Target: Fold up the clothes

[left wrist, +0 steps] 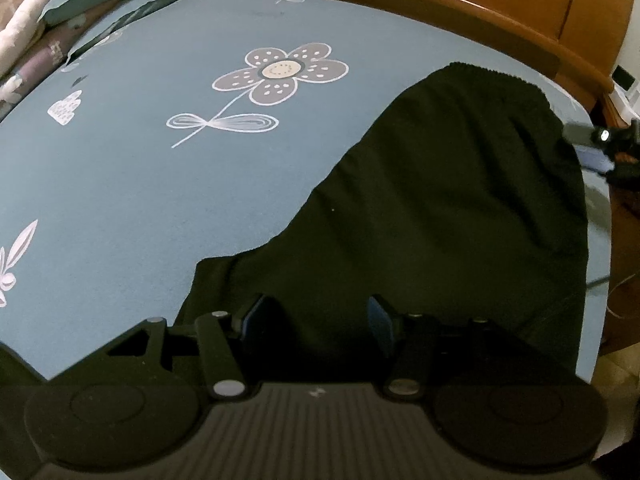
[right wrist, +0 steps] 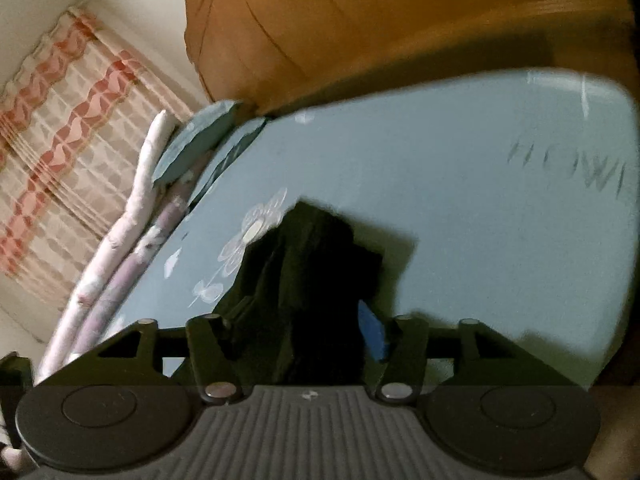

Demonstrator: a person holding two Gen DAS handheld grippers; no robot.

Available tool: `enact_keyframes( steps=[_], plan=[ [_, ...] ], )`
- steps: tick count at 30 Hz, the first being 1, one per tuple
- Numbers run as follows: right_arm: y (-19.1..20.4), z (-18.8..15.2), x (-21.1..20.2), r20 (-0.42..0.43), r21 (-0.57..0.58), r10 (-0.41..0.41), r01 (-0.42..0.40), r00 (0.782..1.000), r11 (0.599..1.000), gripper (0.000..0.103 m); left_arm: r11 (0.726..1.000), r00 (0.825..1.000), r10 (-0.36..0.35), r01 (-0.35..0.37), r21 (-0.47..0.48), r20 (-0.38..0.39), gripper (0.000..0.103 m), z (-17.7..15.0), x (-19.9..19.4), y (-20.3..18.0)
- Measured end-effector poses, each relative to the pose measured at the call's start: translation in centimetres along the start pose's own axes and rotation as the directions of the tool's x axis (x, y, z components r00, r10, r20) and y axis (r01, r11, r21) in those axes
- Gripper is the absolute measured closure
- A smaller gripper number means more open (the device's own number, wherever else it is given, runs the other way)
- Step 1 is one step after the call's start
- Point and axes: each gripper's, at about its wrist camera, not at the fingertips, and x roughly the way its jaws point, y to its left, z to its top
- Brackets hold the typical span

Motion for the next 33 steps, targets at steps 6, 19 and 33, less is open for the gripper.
enact_keyframes(
  steps=[6,19,33],
  plan=[
    [0.9,2.7,-0.1,-0.021,-0.130,-0.159,0.155,0.987,0.979,0.037,0.998,0.999,0.030,-0.030,-0.047,0.015,0.046,-0.5,-1.1,0.7],
    [9.0,1.3,2.7,-0.253,-0.280,0.011,-0.084,0.967,0.956,0.022,0.978,0.998,0.061,-0.055,-0.203,0.023,0.041,-3.3,-4.5,3.7],
    [17.2,-6.5,3.6,-0.337,-0.428,-0.121,-0.037,0.934,0.903,0.022,0.931,0.991,0.023,0.026,-0.363,0.129,0.041,-11.8,-9.6,13.1]
  ],
)
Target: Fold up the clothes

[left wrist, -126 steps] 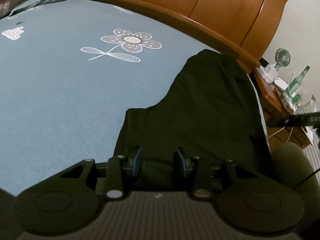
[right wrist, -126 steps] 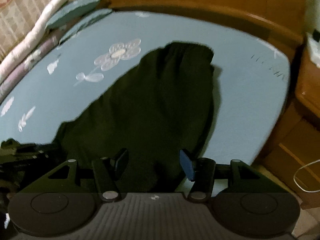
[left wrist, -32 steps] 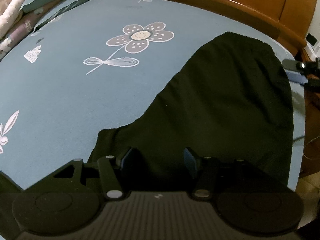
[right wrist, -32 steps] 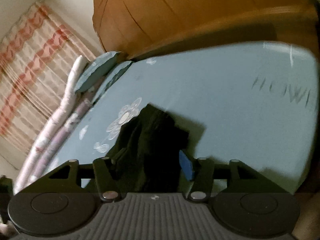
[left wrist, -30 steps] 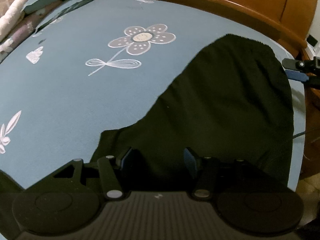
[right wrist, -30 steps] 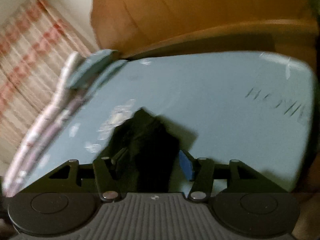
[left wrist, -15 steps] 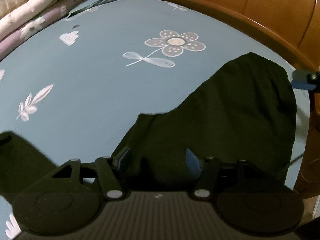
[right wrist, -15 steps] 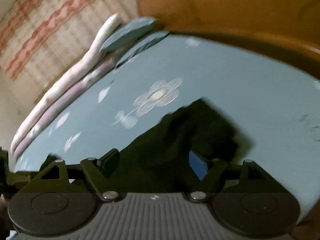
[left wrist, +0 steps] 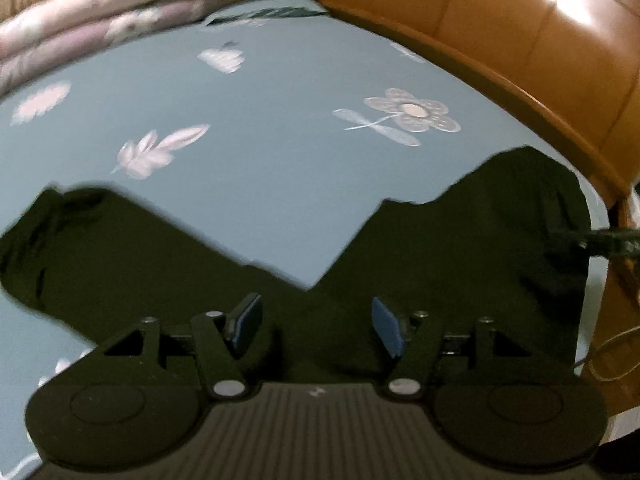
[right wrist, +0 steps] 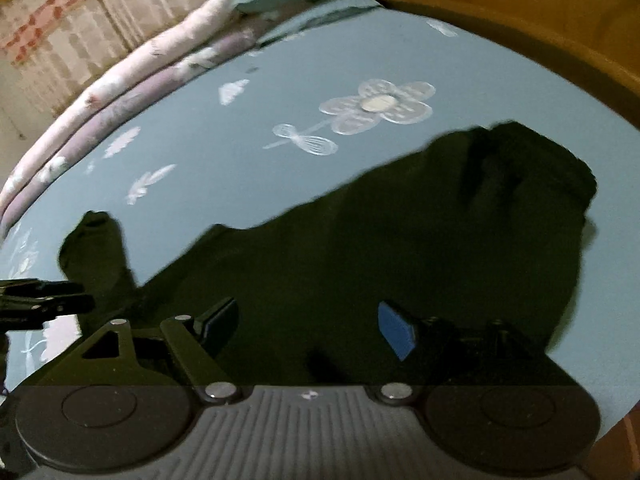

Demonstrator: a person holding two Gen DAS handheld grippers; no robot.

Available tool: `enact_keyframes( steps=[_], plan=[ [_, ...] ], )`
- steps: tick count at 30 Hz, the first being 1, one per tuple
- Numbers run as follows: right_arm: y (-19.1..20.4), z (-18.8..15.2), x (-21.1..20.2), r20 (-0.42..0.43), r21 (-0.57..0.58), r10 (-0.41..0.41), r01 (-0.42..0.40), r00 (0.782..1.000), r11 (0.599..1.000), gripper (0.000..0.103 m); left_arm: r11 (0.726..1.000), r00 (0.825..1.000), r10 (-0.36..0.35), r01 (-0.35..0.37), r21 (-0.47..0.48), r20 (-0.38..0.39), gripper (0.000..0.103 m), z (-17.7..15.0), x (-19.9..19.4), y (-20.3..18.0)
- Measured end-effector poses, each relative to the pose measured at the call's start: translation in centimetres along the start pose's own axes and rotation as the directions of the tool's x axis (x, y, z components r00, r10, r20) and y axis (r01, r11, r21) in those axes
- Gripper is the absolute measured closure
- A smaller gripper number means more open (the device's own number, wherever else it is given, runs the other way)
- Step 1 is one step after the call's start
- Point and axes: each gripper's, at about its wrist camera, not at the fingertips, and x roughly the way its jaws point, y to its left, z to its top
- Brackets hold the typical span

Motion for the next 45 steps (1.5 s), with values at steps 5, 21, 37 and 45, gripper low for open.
enact_keyframes(
  steps=[5,21,37,45],
  plan=[
    [4.1,-0.7,0.4,-0.029,-0.012,-0.032,0.032,0.999,0.999,0.019,0.993,0.994,-0.100,0.098,-0.069,-0.040,0.041,-2.3,-0.7,3.9],
    [7.9,-2.5,3.8,-0.166,-0.120,-0.049,0.029,0.985,0.992,0.016,0.840,0.988,-0.132,0.157,-0.519,0.085,0.047,-6.4,0.4,12.7],
    [5.4,-3.0,7.3,-0.257,-0.236,0.074,-0.137,0.964,0.962,0.000,0.767,0.980,0.080,0.056,-0.640,0.181,0.092,-5.4,3.1,13.3],
    [5.3,-3.6,7.5,-0.224,-0.264,0.088,-0.147,0.971,0.953,0.000,0.808,0.952,0.177,0.004,-0.590,0.248,0.098,-4.7,-1.5,10.3]
  ],
)
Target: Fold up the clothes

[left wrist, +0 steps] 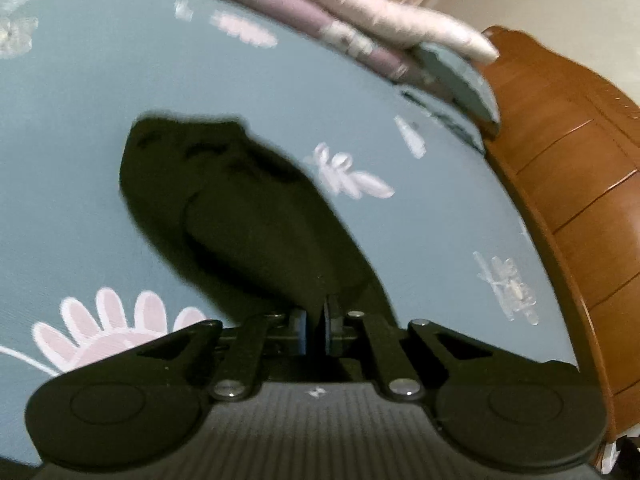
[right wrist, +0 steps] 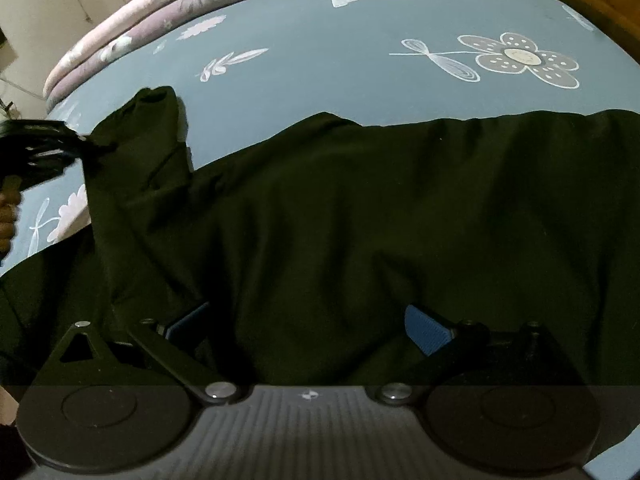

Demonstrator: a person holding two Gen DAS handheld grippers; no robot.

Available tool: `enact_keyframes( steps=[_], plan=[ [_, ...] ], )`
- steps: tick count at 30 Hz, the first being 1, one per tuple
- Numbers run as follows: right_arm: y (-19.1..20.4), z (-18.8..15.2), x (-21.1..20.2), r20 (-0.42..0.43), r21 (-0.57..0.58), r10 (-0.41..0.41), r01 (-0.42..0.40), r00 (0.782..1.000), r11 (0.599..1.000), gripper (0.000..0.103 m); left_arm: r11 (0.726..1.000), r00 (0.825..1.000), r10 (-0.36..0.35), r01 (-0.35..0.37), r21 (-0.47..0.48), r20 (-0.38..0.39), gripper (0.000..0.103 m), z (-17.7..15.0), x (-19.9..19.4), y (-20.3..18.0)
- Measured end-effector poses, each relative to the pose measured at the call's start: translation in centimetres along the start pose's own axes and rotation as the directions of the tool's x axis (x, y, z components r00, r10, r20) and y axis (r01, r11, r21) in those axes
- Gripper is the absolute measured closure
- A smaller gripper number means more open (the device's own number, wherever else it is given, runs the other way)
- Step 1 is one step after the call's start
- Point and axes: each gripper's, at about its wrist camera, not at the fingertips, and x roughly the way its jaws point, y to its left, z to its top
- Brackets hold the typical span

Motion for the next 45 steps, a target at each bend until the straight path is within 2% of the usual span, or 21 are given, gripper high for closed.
enact_keyframes(
  steps=[6,9,16,21,25,32,39,45],
  plan=[
    [1.5,0.0,0.6,-0.055,-0.168,-0.050,0.040,0.997,0.985,0.000,0.997,0.996,0.005,-0.013,0.080,0.094,0.098,-0.1,-4.9,-2.8],
    [1.4,0.5,0.6,-0.078,-0.162,-0.042,0.029,0.996,0.986,0.000,0.996,0.994,0.036,-0.045,0.075,0.108,0.099,-0.7,-6.5,-3.1],
    [-0.8,2.1,-0.8,-0.083,-0.024,0.063,-0.066,0.995,0.998,0.000,0.991,0.986,0.128,-0.132,0.028,0.111,0.099,-2.8,-10.4,-2.1],
    [-1.0,3.0,-1.2,-0.081,-0.066,0.042,-0.047,0.996,0.997,0.000,0.981,0.976,0.194,-0.196,0.009,0.096,0.099,-4.7,-12.4,-1.5],
    [-0.5,3.9,-1.0,-0.076,-0.100,0.059,-0.066,0.995,0.993,0.000,0.968,0.964,0.249,-0.249,-0.007,0.088,0.099,-5.9,-13.1,-0.6],
    [-0.2,4.5,-0.5,-0.079,-0.130,0.065,-0.075,0.995,0.989,0.000,0.940,0.940,0.340,-0.339,-0.031,0.023,0.098,-8.9,-12.6,2.3],
    [-0.5,4.3,0.1,-0.085,-0.126,0.064,-0.074,0.994,0.989,0.000,0.933,0.934,0.357,-0.358,-0.045,-0.025,0.098,-10.2,-12.1,3.9],
    [-0.6,4.5,0.3,-0.072,-0.119,0.083,-0.091,0.994,0.989,0.000,0.931,0.921,0.363,-0.364,0.021,-0.139,0.087,-10.1,-12.7,3.8]
  ],
)
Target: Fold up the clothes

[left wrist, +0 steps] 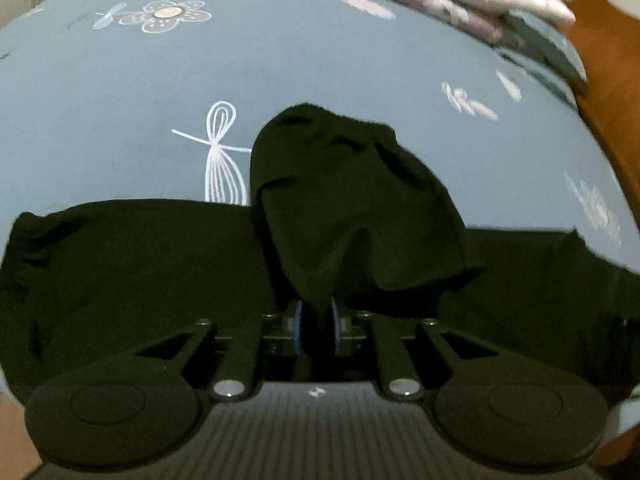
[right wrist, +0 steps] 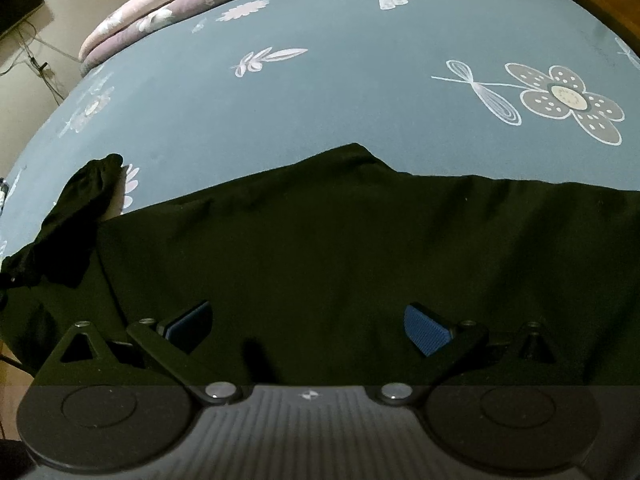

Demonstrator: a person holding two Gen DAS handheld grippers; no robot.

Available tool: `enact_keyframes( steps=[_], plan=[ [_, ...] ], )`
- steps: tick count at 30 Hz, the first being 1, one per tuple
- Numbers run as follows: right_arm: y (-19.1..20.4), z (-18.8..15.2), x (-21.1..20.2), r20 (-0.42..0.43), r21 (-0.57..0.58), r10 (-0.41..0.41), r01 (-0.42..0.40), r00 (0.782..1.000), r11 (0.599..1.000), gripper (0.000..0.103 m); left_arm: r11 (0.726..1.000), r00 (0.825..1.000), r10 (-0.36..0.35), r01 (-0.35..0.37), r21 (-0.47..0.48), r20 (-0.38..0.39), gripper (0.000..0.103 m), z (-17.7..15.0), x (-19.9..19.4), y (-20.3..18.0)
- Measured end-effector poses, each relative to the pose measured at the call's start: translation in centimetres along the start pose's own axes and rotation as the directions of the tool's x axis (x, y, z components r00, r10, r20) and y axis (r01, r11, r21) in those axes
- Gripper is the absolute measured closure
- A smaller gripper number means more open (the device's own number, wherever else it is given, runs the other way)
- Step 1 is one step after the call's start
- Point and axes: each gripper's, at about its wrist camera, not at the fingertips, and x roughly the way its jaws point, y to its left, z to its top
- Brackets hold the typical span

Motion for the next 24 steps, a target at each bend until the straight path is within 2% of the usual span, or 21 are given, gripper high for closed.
enact_keyframes(
  steps=[3,6,10,12,14,17,21,23,24],
  plan=[
    [-0.2,0.0,0.0,0.010,0.001,0.016,-0.016,1.000,1.000,0.000,0.998,0.999,0.027,-0.026,0.061,-0.029,0.083,0.8,-1.5,-0.4],
    [0.0,0.1,0.0,0.018,0.005,0.018,-0.018,1.000,1.000,0.000,0.986,0.999,0.033,-0.031,0.162,-0.009,0.083,2.3,-3.4,-1.9],
    [0.2,0.0,-0.3,0.036,0.013,0.022,-0.023,0.999,1.000,0.000,0.947,0.996,-0.086,0.074,0.313,0.023,0.077,4.8,-4.3,-5.6],
    [0.4,-0.1,-0.9,0.053,0.021,0.025,-0.026,0.998,0.999,0.000,0.904,0.982,-0.189,0.178,0.388,-0.009,0.076,6.0,-3.1,-8.0],
    [0.5,-0.3,-1.7,0.076,0.026,0.019,-0.021,0.997,0.999,0.000,0.848,0.961,-0.268,0.266,0.458,-0.062,0.076,6.7,-1.3,-10.5],
    [0.4,-0.9,-3.2,0.109,0.044,-0.009,0.004,0.994,0.999,0.000,0.742,0.922,-0.355,0.377,0.554,-0.152,0.075,7.3,1.9,-14.1],
    [0.0,-2.3,-5.1,0.134,0.097,-0.076,0.063,0.988,0.993,0.000,0.616,0.880,-0.396,0.466,0.635,-0.261,0.071,7.6,5.8,-17.9],
    [0.0,-3.1,-5.7,0.137,0.136,-0.112,0.093,0.984,0.986,0.000,0.587,0.866,-0.389,0.496,0.640,-0.314,0.070,7.7,7.8,-18.7],
    [0.0,-3.6,-6.0,0.139,0.157,-0.131,0.109,0.982,0.982,0.000,0.575,0.865,-0.381,0.499,0.648,-0.328,0.070,7.8,8.6,-18.8]
  ],
)
